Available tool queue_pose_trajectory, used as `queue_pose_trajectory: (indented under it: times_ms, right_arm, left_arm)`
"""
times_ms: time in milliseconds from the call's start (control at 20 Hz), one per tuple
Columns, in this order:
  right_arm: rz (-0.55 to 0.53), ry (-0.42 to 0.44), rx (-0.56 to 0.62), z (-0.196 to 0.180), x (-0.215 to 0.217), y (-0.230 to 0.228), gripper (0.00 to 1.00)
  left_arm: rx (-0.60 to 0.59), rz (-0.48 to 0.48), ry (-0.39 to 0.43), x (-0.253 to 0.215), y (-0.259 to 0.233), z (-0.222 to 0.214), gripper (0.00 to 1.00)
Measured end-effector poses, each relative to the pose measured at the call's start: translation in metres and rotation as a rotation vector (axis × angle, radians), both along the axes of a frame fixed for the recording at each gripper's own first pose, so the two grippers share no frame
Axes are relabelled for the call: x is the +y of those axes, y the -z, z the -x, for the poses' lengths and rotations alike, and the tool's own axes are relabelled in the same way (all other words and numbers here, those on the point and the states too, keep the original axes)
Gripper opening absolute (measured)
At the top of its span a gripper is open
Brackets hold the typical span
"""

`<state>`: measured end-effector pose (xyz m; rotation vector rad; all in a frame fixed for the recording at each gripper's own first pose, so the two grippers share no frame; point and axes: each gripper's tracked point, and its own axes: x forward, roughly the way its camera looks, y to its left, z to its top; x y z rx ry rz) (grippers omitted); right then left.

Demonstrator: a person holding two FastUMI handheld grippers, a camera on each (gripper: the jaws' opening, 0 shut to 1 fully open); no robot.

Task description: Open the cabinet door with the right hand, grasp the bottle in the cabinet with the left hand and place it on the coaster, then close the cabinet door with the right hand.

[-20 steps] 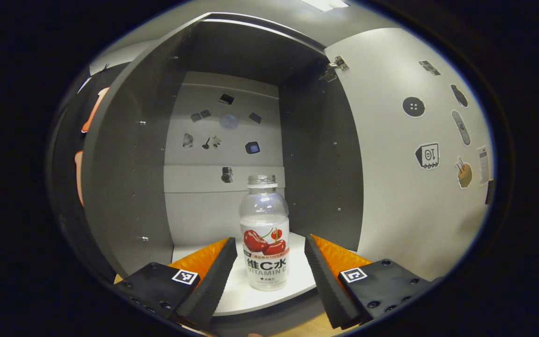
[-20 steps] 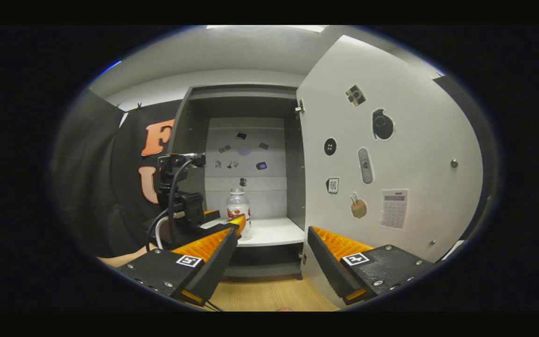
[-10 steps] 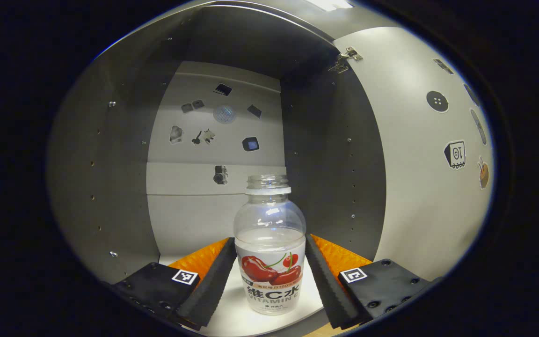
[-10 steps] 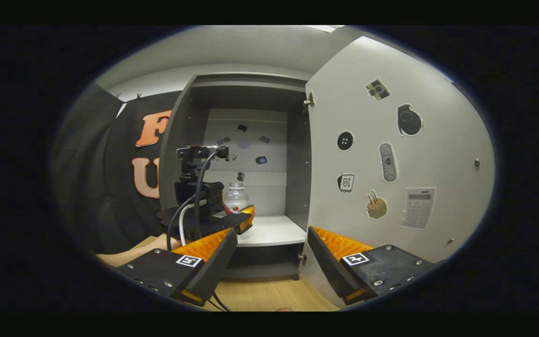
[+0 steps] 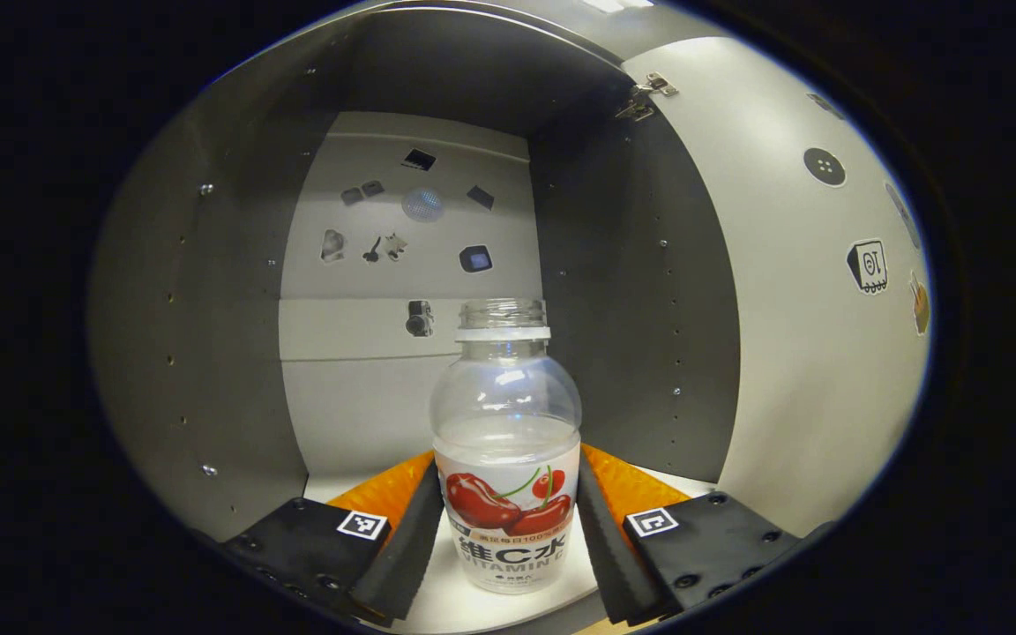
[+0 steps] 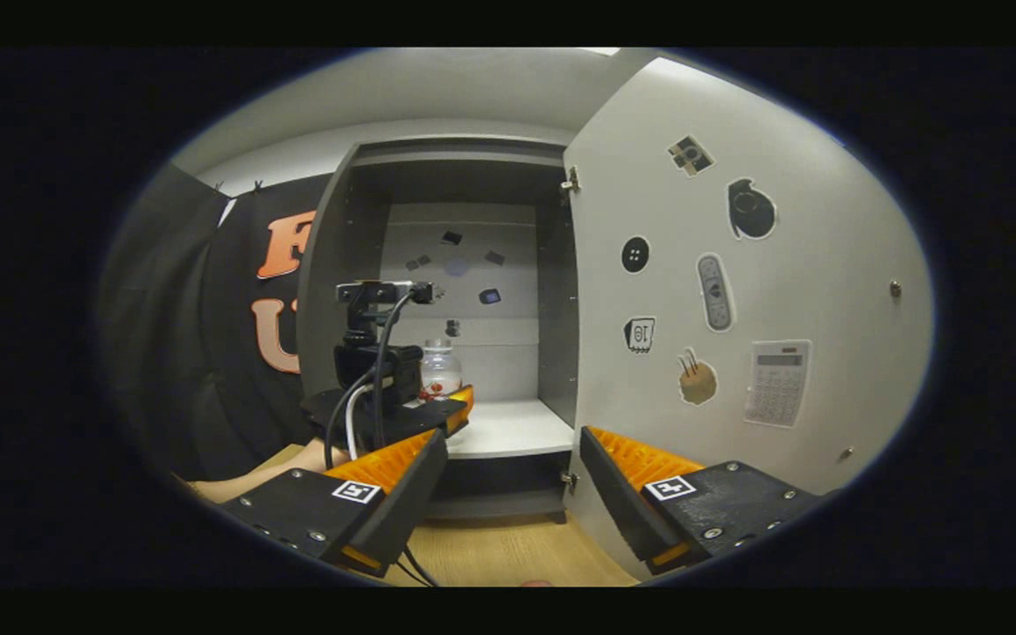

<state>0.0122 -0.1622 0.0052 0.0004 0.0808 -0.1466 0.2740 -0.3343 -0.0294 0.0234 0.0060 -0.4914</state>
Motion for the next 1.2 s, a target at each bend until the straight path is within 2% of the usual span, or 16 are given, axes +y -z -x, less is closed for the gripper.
queue_pose_trajectory:
  times_ms: [350,550,850,1200]
  right_arm:
    - [-0.014,-0.057,-0.007,0.021,0.003,-0.003,0.93]
    - [-0.007,-0.110,-0.008,0.036,0.009,-0.004,0.93]
    - [0.005,-0.204,-0.010,0.073,0.021,-0.006,0.93]
    - [-0.010,-0.251,-0.030,0.087,0.035,-0.002,0.93]
  left_arm:
    - [-0.065,0.026,-0.037,0.021,-0.021,0.038,0.81]
    - [-0.118,0.019,-0.072,0.041,-0.032,0.082,0.81]
    - [-0.110,0.000,-0.155,0.075,-0.027,0.147,0.81]
    - [-0.063,0.007,-0.237,0.128,0.001,0.212,0.81]
